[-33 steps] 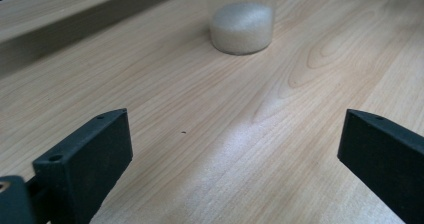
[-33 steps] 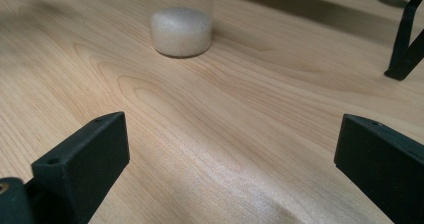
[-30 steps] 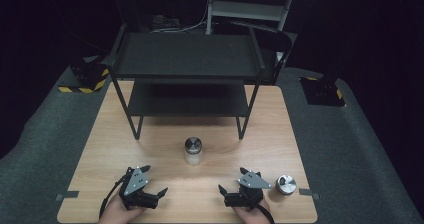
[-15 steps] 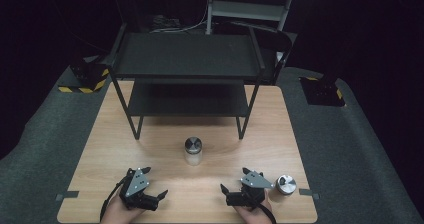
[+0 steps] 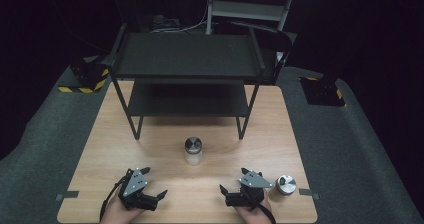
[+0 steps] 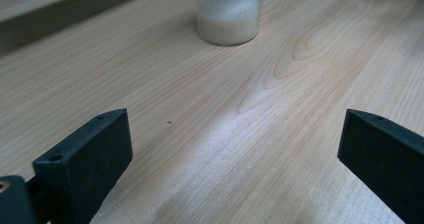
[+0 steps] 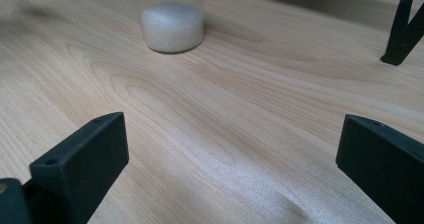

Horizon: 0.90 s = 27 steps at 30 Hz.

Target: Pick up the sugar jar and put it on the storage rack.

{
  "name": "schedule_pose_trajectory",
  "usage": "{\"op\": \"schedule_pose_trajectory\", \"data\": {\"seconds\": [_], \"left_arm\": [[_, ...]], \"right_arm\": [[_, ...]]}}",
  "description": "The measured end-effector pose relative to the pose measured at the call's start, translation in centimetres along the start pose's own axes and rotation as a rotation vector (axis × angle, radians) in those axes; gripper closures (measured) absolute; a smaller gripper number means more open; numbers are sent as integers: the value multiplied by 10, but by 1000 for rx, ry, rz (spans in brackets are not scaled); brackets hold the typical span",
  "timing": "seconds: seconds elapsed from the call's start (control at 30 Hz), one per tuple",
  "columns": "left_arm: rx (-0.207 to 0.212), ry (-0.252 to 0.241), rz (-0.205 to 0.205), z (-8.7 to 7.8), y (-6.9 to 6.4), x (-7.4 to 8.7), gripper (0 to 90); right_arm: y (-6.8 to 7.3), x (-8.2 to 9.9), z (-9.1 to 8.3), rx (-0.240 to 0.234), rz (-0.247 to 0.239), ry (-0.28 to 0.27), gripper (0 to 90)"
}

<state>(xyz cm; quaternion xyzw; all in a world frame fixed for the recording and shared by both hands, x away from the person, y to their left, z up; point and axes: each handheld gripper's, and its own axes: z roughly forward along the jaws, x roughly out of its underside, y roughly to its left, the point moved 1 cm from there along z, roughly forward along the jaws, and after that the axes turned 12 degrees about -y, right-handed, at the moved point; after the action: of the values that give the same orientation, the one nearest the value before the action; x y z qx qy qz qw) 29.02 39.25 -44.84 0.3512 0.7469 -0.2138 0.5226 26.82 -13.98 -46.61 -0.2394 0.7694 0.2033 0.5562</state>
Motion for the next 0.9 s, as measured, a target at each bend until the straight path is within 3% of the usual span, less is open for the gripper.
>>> {"op": "schedule_pose_trajectory", "data": {"seconds": [0.4, 0.6, 0.9], "left_arm": [[12, -6, -14, 1, 4, 0, 10], [20, -16, -41, 2, 5, 0, 9], [52, -75, -74, 3, 6, -7, 9]], "right_arm": [[-1, 1, -1, 21, 31, -10, 0], [0, 0, 0, 7, 14, 2, 0], [0, 0, 0, -2, 3, -2, 4]]}}
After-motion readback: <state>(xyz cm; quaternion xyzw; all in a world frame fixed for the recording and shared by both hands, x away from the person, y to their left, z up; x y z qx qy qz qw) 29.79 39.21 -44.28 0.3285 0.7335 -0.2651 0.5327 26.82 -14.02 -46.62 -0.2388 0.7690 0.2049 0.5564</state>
